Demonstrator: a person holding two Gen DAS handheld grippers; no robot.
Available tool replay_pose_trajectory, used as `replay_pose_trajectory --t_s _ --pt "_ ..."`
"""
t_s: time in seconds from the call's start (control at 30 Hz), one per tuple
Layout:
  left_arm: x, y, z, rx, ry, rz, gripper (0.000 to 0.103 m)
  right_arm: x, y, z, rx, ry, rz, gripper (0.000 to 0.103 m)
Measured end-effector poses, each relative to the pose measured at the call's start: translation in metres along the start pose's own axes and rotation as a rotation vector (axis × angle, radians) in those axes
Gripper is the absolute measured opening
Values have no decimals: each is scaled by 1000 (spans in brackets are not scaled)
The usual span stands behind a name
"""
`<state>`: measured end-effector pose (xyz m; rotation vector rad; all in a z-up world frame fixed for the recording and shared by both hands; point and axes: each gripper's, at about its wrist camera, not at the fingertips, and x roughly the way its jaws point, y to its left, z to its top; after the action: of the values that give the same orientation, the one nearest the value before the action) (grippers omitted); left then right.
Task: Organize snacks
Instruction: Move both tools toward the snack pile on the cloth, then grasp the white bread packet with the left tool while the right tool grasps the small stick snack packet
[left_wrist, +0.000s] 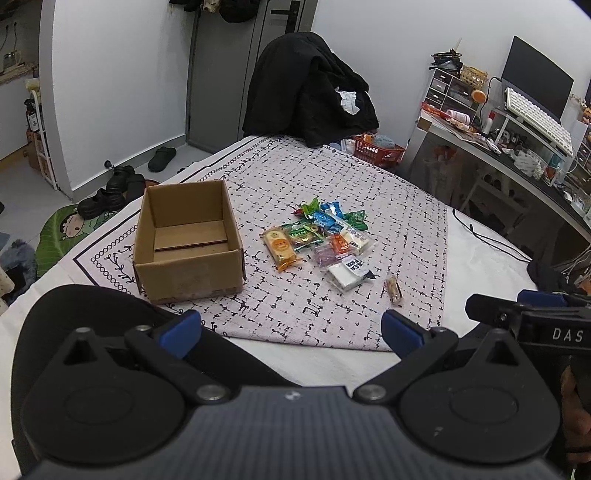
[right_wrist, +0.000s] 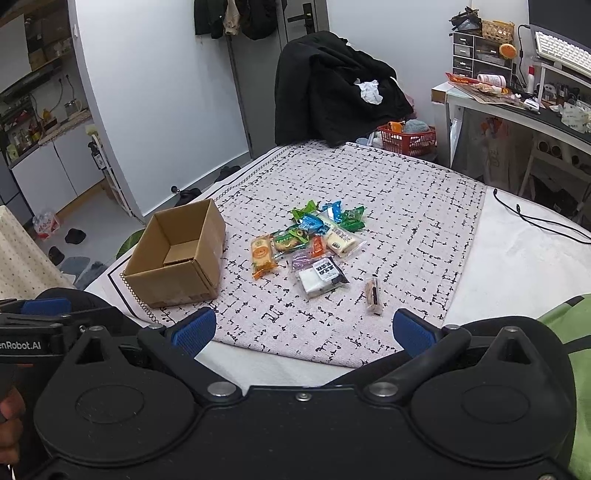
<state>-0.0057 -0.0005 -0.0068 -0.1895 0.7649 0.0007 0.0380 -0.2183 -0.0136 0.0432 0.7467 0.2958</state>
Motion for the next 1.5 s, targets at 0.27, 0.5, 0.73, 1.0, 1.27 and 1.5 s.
replay_pose_trajectory --t_s 0.27,0.5,0.73,1.0,1.27,1.5 --pt "1 -2 -1 -1 2 -4 103 3 -3 2 2 5 9 103" --pt "6 -2 2 -8 12 -13 103 9 -6 3 10 19 14 103" --pt "10 1 6 -35 -7 -33 103 15 -10 6 19 25 21 103" --pt "21 2 12 -56 -10 -39 103 27 -22 12 60 30 13 103" --pt "44 0 17 -94 9 -29 101 43 -35 21 104 38 17 103" --pt "71 -2 23 -137 36 -44 99 66 -51 27 175 79 13 94"
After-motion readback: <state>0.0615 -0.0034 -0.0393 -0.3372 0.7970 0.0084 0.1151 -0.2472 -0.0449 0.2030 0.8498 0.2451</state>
